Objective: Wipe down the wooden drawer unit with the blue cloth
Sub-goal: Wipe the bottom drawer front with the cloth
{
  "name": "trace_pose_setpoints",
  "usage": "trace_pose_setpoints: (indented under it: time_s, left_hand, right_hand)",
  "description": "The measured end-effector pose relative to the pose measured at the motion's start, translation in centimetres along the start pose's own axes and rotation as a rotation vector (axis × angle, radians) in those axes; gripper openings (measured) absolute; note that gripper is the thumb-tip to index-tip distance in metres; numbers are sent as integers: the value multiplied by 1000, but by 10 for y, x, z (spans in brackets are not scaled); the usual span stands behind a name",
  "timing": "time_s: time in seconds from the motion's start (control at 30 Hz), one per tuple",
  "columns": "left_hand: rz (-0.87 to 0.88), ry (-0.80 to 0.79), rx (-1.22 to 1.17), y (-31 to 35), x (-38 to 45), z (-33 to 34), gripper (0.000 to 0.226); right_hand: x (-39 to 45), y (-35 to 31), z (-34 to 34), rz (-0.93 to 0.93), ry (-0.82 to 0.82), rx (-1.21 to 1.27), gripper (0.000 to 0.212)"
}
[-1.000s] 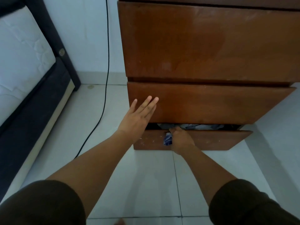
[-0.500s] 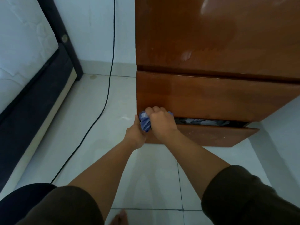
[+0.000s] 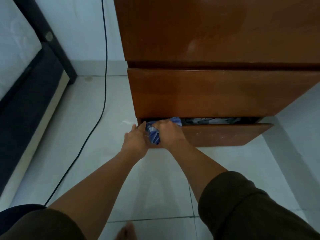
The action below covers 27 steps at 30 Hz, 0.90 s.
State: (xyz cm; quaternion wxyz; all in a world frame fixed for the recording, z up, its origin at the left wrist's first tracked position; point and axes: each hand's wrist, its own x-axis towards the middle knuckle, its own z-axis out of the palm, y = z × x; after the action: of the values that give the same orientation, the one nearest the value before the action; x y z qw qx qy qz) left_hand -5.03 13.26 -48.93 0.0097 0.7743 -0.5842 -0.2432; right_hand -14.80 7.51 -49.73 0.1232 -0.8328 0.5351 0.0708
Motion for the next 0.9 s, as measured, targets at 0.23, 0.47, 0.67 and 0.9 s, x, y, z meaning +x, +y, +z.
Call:
trace_pose_setpoints:
  time_s: [0.23, 0.47, 0.67, 0.9]
  left_hand:
    - [214, -47, 213, 50, 21, 22, 71]
    - [377, -103, 278, 141, 26, 51, 71]
    - [410, -162, 367, 203, 21, 69, 78]
    - [396, -168, 462, 213, 17, 80, 88]
  right_hand:
    - [-20, 80, 2, 77, 77, 41, 18]
    - [-47, 166, -7, 263, 91, 147, 19]
    - [-80, 233, -16, 461, 137, 278, 26]
    - [-89, 285, -12, 623, 273, 402, 27]
